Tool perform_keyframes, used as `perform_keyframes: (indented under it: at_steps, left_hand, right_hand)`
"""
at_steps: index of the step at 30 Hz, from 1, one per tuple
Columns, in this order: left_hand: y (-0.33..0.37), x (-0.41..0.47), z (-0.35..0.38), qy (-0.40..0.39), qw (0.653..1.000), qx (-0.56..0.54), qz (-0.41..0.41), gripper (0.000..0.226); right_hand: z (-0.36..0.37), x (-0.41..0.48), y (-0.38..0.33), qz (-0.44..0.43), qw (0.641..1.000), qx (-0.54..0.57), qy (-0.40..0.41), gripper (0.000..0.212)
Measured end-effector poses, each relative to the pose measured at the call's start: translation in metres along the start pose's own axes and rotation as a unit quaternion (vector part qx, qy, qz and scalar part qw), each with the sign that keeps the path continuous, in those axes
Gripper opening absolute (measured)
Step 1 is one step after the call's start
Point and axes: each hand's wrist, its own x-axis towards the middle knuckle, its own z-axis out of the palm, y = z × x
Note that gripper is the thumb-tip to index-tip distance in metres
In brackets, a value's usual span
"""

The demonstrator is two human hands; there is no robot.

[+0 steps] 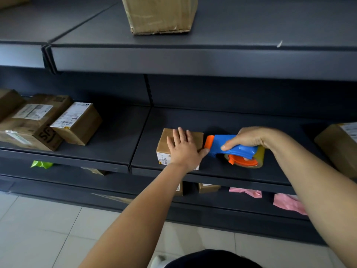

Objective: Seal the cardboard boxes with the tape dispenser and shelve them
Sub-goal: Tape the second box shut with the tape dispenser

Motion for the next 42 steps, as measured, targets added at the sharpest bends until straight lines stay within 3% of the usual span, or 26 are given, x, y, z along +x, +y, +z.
perform_keyframes:
  at_steps: [5, 8, 11, 15, 19, 21, 28, 35, 42]
  left_hand:
    - [-0.009, 0.001, -0.011, 0.016, 0.996, -0.088, 0.019, 0.079]
    - [-0.019, 0.006, -0.028, 0.034, 0.974, -0.222, 0.011, 0.064]
    - [-0.032, -0.001, -0.049, 0.081, 0.918, -0.387, 0.011, 0.007]
    - [-0.050, 0.000, -0.064, 0.026, 0.865, -0.498, -0.050, 0.024]
    - [-0.057, 0.016, -0.066, 0.022, 0.907, -0.408, -0.097, 0.045]
    - [-0.064, 0.022, -0.068, 0.029, 0.913, -0.394, -0.100, 0.045]
    - [-0.085, 0.032, -0.062, 0.063, 0.895, -0.429, -0.104, 0.038]
    - [-0.087, 0.037, -0.066, 0.045, 0.891, -0.441, -0.096, 0.032]
    - [-0.086, 0.036, -0.062, 0.049, 0.891, -0.441, -0.095, 0.040]
  right_hand:
    - [-0.001, -0.007, 0.002, -0.019, 0.999, 0.027, -0.017, 0.041]
    - [-0.010, -0.017, -0.006, -0.048, 0.997, 0.061, -0.018, 0.038]
    - [-0.021, -0.027, -0.022, -0.081, 0.992, 0.095, -0.030, 0.036]
    - [-0.023, -0.031, -0.051, -0.103, 0.988, 0.098, -0.052, 0.035]
    - [-0.018, -0.030, -0.073, -0.113, 0.987, 0.094, -0.067, 0.033]
    - [-0.016, -0.029, -0.079, -0.116, 0.985, 0.107, -0.070, 0.031]
    - [-0.012, -0.028, -0.079, -0.124, 0.977, 0.150, -0.088, 0.033]
    - [-0.008, -0.036, -0.003, -0.055, 0.985, 0.143, -0.085, 0.034]
    - [0.020, -0.014, -0.035, -0.034, 0.988, 0.120, -0.090, 0.030]
